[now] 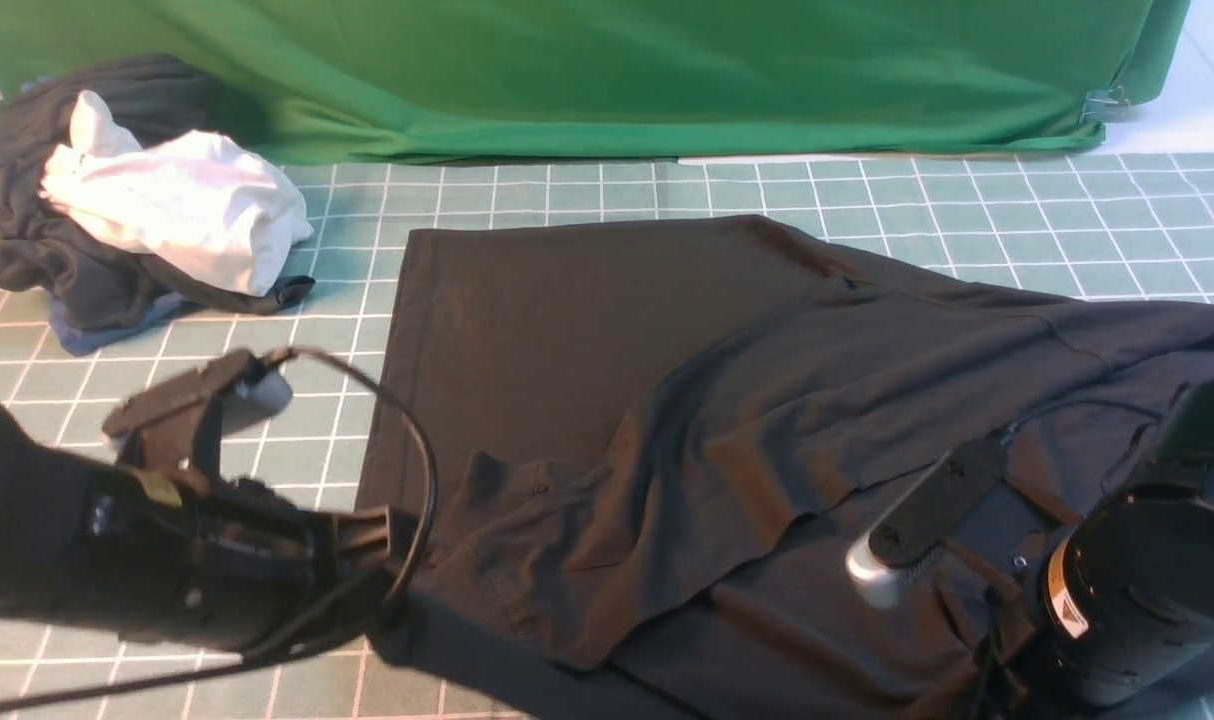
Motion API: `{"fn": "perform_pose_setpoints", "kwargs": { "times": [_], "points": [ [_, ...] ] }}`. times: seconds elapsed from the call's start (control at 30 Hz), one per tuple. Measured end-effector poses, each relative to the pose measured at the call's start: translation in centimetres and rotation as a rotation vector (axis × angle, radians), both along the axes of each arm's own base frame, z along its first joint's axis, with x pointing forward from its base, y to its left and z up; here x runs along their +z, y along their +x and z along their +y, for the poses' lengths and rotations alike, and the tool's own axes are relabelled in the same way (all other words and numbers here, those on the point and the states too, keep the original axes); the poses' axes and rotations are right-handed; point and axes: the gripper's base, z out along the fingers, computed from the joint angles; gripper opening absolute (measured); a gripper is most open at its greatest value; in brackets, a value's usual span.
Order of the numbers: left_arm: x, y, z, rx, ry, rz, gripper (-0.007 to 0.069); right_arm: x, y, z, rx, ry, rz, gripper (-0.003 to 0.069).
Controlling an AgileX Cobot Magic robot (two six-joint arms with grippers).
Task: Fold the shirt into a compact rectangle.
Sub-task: 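Fold the black garment in half by bringing its near edge over to the far edge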
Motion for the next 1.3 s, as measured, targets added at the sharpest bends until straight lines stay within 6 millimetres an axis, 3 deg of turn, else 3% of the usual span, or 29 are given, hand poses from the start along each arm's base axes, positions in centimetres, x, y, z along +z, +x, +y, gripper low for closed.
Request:
{"fn": "perform_pose_setpoints", "kwargs": {
  "times": [0.23,0.5,0.73,0.93,1.0,1.3],
  "points": [
    [2.4,1.4,0.2,0.031,0.037,-0.078,0.0014,1.8,1.0,0.7,0.010,0.016,-0.051,0.0046],
    [4.6,3.6,1.1,0.127,0.080,-0.157,0.0014,5.7,3.5,1.3,-0.020,0.044,-0.173,0.0046],
    [4.0,7.5,3.3,0.229,0.071,-0.128,0.0014,7.8,7.4,-1.3,-0.177,0.097,-0.268,0.0046],
    [3.4,11.5,3.6,0.233,0.036,-0.133,0.0014,6.6,11.5,-2.5,-0.266,0.121,-0.311,0.0046],
    [3.3,12.3,3.6,0.232,0.038,-0.133,0.0014,6.4,12.2,-2.6,-0.275,0.125,-0.317,0.0046],
    [1.0,19.0,3.6,0.256,0.049,-0.145,0.0014,4.0,18.2,-2.6,-0.317,0.146,-0.360,0.0046]
  ]
}}
